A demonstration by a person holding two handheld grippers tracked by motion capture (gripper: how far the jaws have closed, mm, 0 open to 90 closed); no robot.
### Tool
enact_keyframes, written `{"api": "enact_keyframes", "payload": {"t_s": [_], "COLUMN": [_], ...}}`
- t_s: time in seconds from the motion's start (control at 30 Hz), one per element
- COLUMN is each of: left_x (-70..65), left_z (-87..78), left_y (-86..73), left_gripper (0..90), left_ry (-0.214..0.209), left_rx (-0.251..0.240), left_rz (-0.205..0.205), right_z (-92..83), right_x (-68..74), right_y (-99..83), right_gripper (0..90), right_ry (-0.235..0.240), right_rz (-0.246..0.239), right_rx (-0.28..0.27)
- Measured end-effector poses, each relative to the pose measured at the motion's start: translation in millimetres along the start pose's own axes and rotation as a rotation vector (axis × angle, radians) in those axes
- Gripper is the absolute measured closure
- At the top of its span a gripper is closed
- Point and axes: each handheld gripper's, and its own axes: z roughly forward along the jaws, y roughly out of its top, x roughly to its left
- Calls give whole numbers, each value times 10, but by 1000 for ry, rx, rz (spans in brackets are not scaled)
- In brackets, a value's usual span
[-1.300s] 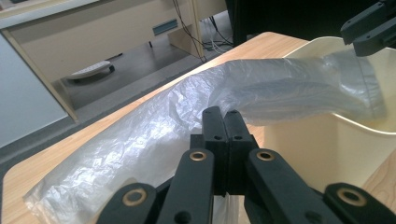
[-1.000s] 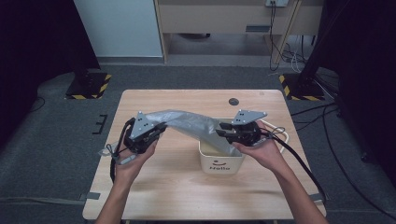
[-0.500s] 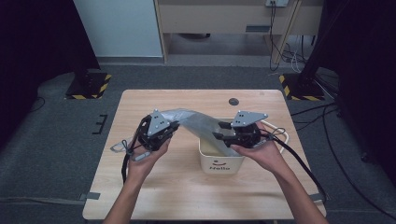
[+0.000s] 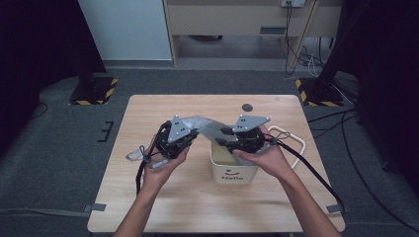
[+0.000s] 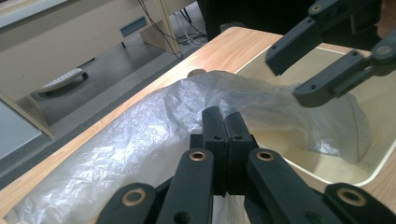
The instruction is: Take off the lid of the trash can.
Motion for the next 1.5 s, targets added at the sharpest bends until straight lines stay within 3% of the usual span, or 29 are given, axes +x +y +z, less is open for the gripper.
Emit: {"api": "enact_keyframes", "payload": {"t_s": [0.37, 0.47, 0.53, 0.67, 0.7, 0.73, 0.8, 0.9, 1.2, 1.5], "left_x": [-36, -37, -43, -64, -71, -78, -84, -97, -215, -309], "left_z": [19, 19, 30, 32, 29, 24, 10, -26, -199, -234], "left_y": [7, -3, -24, -54, -65, -77, -104, -134, -178, -171], "left_gripper": [899, 899, 891, 822, 718, 718, 537, 434, 365, 332], "left_ry": [-4, -1, -1, 16, 28, 46, 73, 91, 73, 44], "left_rx": [-2, 4, -2, -18, -22, -28, -50, -86, -183, -214], "left_rz": [6, 12, 4, 2, 3, 2, -9, -13, 3, 32], "right_z": [136, 162, 168, 172, 178, 178, 184, 190, 214, 256], "right_x": [-7, -15, -27, -46, -68, -68, -105, -141, -266, -366], "right_y": [32, 36, 44, 49, 47, 47, 48, 53, 58, 38], "right_gripper": [658, 742, 848, 900, 900, 900, 900, 900, 900, 900], "right_ry": [2, 9, 16, 13, 4, 4, -22, -39, -88, -111], "right_rz": [-16, -11, -2, 11, 21, 21, 35, 49, 113, 157], "right_rx": [10, 4, 0, -10, -7, -7, -1, 1, -5, -8]}}
